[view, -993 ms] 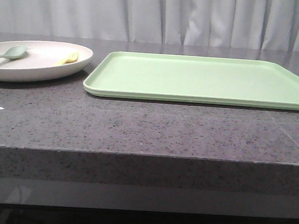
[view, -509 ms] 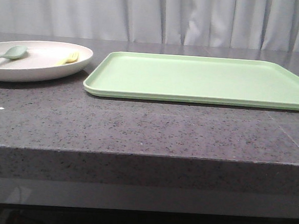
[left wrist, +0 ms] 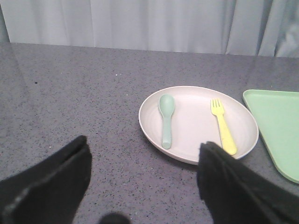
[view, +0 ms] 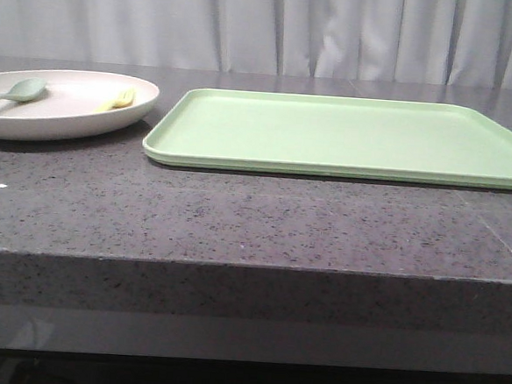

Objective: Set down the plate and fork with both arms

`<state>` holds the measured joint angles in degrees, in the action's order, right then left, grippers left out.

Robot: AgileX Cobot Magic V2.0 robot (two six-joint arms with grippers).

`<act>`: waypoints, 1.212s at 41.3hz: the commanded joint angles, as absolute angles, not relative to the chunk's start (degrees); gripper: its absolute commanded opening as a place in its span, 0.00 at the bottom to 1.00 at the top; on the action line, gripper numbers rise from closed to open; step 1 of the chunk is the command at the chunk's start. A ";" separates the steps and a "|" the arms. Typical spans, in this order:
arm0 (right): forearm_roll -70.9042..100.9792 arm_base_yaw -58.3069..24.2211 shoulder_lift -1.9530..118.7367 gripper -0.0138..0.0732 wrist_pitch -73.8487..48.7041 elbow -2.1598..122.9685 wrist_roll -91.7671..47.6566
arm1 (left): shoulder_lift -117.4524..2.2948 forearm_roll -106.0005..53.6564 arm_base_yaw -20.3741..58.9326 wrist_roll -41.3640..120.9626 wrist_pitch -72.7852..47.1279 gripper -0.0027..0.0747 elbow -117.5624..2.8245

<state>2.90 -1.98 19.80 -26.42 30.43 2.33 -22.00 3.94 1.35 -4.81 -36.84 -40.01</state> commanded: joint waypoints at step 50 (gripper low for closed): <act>2.45 -2.21 20.77 0.73 -22.46 32.27 1.76 | -58.17 10.93 0.76 -4.88 -40.12 0.74 -56.58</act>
